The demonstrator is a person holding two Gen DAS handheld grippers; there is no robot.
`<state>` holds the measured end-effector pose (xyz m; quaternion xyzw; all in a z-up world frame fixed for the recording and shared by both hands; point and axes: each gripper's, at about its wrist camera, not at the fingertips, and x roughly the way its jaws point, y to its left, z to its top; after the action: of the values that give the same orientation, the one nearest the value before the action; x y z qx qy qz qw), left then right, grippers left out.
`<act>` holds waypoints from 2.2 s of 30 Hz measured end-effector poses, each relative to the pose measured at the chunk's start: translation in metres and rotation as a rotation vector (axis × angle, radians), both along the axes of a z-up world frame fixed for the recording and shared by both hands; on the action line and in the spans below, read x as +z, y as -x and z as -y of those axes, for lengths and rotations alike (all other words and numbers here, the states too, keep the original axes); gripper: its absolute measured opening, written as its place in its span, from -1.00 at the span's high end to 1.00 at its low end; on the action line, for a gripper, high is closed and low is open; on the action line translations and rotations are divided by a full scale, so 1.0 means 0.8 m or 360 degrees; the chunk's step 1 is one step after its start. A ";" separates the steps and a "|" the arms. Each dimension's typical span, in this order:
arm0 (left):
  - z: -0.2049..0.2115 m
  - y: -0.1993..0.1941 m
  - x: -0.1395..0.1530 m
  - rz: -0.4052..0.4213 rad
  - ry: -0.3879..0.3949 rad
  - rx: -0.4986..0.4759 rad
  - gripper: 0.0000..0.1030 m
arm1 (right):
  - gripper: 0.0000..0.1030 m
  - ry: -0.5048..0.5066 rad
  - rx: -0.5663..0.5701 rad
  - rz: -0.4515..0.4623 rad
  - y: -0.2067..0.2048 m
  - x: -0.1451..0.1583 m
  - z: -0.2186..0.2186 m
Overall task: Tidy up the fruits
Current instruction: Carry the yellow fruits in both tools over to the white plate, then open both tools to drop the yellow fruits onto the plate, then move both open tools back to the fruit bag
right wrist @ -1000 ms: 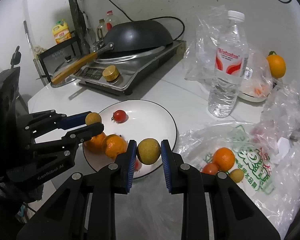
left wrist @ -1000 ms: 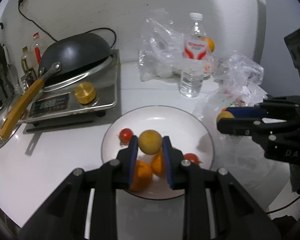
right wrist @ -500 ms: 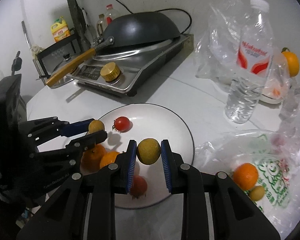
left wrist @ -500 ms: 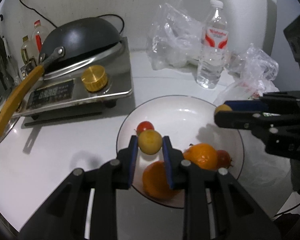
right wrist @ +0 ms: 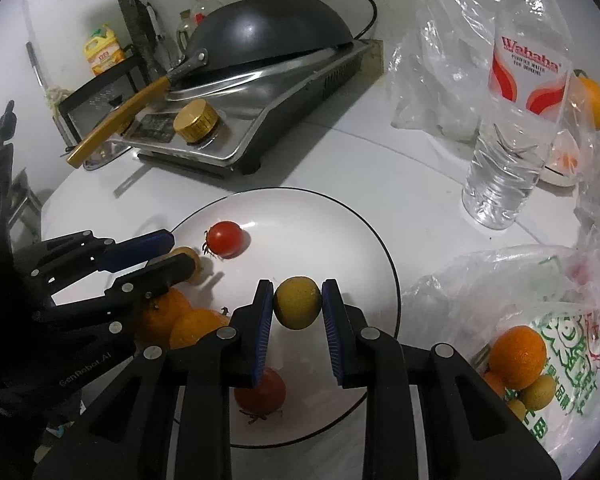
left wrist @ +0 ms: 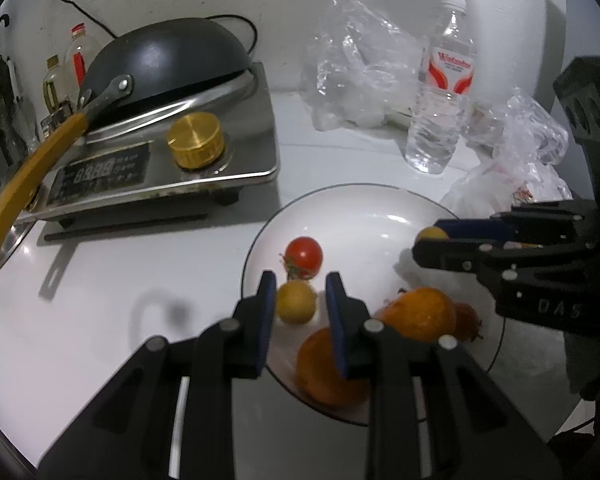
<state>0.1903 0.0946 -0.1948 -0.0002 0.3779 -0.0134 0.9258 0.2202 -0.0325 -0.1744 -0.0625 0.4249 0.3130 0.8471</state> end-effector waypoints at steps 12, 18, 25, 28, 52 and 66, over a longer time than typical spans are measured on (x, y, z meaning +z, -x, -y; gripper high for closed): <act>0.012 0.012 0.013 0.0039 -0.0010 0.0043 0.08 | 0.46 -0.0062 -0.0029 0.0060 0.018 0.025 0.025; 0.035 0.023 0.033 0.0107 0.0004 0.0032 0.01 | 0.46 -0.0104 -0.0060 0.0117 0.035 0.044 0.055; 0.072 0.031 0.048 0.0136 0.0004 -0.0036 0.01 | 0.46 -0.0142 -0.0107 0.0141 0.048 0.053 0.097; 0.090 0.033 0.054 0.0143 0.0019 -0.0063 0.01 | 0.46 -0.0153 -0.0122 0.0160 0.052 0.057 0.115; 0.223 0.006 0.060 0.0125 -0.0070 -0.0289 0.01 | 0.46 -0.0208 -0.0305 0.0164 0.036 0.040 0.247; 0.251 -0.022 0.044 0.0062 -0.0096 -0.0354 0.01 | 0.46 -0.0226 -0.0283 0.0081 0.011 0.013 0.260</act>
<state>0.2081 -0.1060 -0.1598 0.0699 0.3578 -0.1046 0.9253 0.2110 -0.2402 -0.1643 0.0275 0.3839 0.2642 0.8843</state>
